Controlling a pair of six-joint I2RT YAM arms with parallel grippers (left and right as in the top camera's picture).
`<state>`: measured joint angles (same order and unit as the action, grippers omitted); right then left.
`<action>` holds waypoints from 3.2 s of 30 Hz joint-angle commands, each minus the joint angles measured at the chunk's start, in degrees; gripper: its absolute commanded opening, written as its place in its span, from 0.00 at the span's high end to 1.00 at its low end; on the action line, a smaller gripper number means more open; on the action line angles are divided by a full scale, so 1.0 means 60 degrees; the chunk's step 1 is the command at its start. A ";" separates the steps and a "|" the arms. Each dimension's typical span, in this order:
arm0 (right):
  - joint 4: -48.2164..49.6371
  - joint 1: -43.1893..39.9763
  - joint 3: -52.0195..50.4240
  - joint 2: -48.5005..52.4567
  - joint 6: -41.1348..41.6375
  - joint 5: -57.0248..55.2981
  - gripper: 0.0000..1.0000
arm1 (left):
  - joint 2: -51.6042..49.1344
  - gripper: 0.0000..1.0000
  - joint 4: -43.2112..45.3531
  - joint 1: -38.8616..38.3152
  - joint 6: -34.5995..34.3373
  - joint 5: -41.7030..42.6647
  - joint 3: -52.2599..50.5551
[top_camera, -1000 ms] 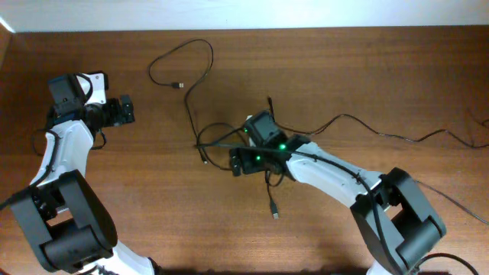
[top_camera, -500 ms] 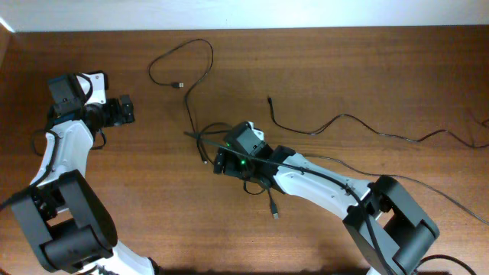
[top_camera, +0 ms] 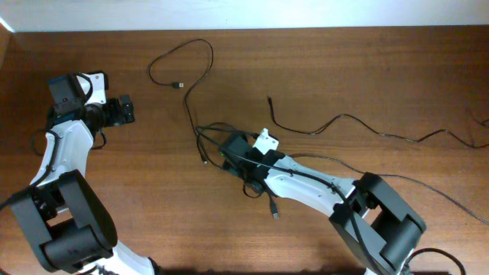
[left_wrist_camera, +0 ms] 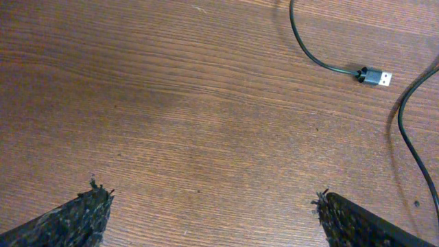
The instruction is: Untangle cables
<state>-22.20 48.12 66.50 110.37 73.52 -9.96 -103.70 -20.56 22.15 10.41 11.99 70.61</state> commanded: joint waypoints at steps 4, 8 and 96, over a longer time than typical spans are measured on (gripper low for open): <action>0.0007 0.0062 0.0033 0.0743 0.0113 -0.0200 0.55 | 0.0251 0.01 -0.0011 0.0044 -0.0091 0.0033 0.0095; -0.0015 0.0237 0.0029 0.0747 0.0117 -0.0186 0.61 | 0.0251 0.01 -0.0011 0.0044 -0.0091 0.0033 0.0095; 0.1781 -0.0106 0.0525 0.1351 -0.9318 -0.1413 0.41 | 0.0251 0.00 -0.0011 0.0044 -0.0087 0.0033 0.0095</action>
<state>-13.04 47.94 69.23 116.81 31.90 -18.94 -103.70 -20.51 22.15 10.41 11.99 70.61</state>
